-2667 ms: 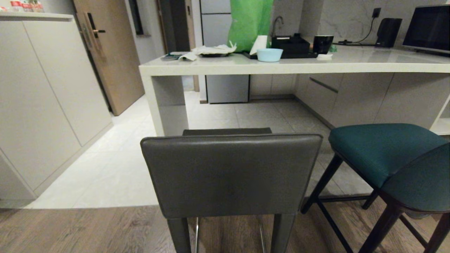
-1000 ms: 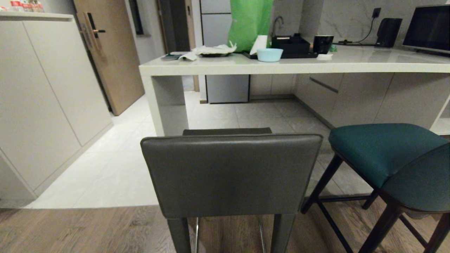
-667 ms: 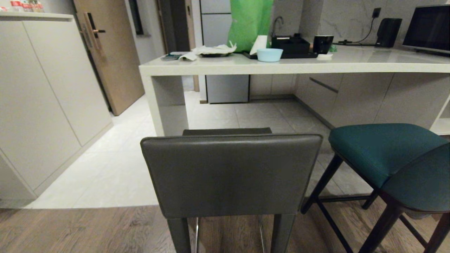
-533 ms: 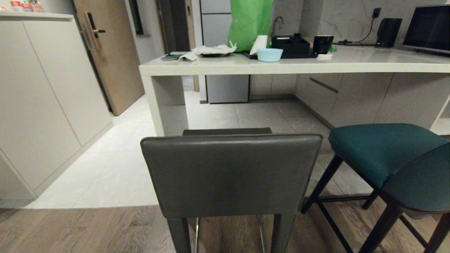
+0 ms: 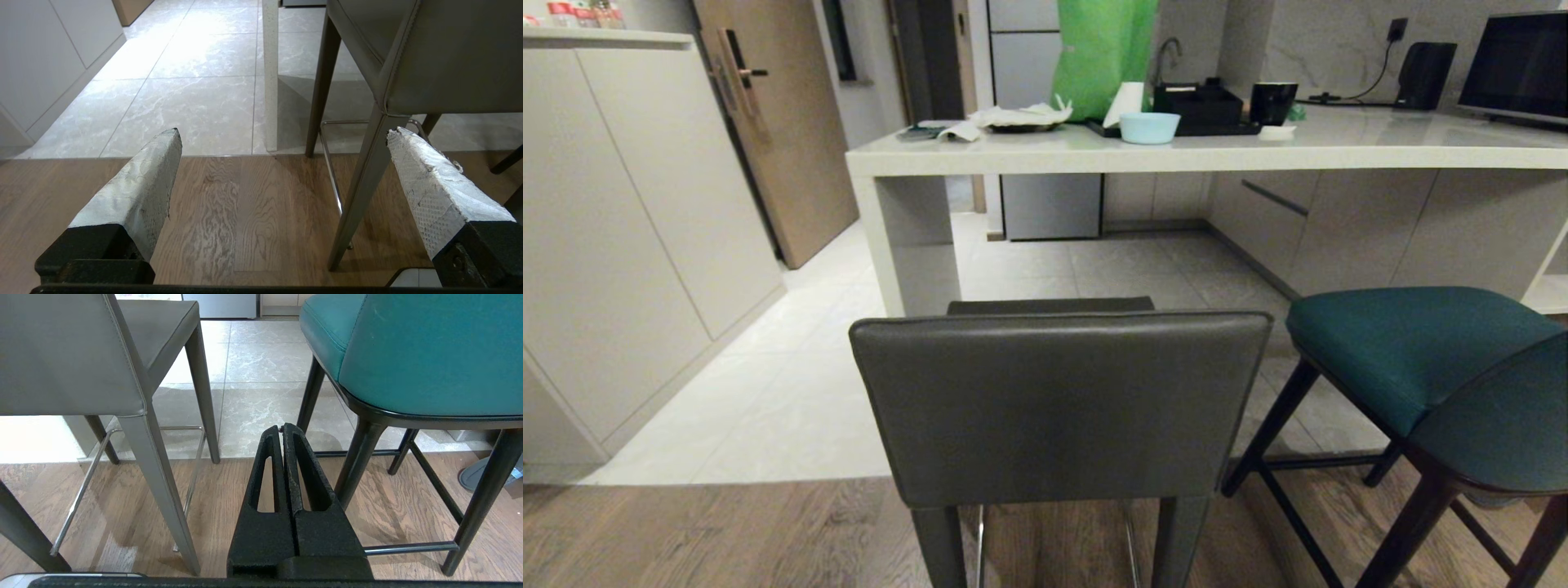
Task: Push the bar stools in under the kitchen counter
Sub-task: Push the blue chair back under the dining table
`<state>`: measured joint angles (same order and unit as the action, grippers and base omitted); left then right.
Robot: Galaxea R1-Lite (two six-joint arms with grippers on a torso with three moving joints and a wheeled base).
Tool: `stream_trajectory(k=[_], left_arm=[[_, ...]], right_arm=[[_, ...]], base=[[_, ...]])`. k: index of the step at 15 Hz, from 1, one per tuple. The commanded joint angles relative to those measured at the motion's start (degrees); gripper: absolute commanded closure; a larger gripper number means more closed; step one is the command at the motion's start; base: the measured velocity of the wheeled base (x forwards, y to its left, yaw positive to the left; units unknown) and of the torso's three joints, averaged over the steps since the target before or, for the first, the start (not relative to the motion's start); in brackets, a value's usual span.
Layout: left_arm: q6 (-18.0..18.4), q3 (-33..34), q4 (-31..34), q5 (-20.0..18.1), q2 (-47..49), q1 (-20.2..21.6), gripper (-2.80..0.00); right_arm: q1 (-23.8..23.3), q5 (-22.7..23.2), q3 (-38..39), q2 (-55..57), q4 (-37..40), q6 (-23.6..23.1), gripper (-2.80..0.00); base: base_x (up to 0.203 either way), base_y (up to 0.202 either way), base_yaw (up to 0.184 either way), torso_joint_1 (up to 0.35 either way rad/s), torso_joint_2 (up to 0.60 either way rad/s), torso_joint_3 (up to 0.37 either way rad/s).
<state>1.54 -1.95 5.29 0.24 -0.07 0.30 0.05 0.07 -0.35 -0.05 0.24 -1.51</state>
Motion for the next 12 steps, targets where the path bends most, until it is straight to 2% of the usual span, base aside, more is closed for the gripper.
stream_trajectory(k=[1, 3, 4, 6, 7, 9, 12], left_arm=[[0.2, 0.0, -0.1, 0.0, 0.0, 0.0, -2.8], [0.6, -0.4, 1.3, -0.1, 0.2, 0.1, -2.8], [2.1, -0.5, 1.6, -0.2, 0.1, 0.1, -2.8], [1.8, -0.2, 1.3, -0.2, 0.1, 0.0, -2.8], [1.5, 0.0, 0.4, -0.1, 0.1, 0.0, 0.0], [2.1, 0.2, -0.1, -0.3, 0.1, 0.0, 0.0], [1.5, 0.3, -0.2, -0.2, 0.1, 0.0, 0.0]], right_arm=[[0.0, 0.0, 0.0, 0.0, 0.0, 0.0, 0.0], [0.0, 0.0, 0.0, 0.0, 0.0, -0.1, 0.0], [0.0, 0.0, 0.0, 0.0, 0.0, 0.0, 0.0], [0.0, 0.0, 0.0, 0.0, 0.0, 0.0, 0.0], [0.0, 0.0, 0.0, 0.0, 0.0, 0.0, 0.0], [0.0, 0.0, 0.0, 0.0, 0.0, 0.0, 0.0], [0.0, 0.0, 0.0, 0.0, 0.0, 0.0, 0.0]], base=[[0.0, 0.0, 0.0, 0.0, 0.0, 0.0], [0.0, 0.0, 0.0, 0.0, 0.0, 0.0], [0.0, 0.0, 0.0, 0.0, 0.0, 0.0], [0.0, 0.0, 0.0, 0.0, 0.0, 0.0], [-0.092, 0.0, -0.003, 0.011, 0.01, 0.002], [-0.101, 0.0, -0.003, 0.002, 0.0, 0.004], [0.0, 0.0, 0.0, 0.0, 0.0, 0.0]])
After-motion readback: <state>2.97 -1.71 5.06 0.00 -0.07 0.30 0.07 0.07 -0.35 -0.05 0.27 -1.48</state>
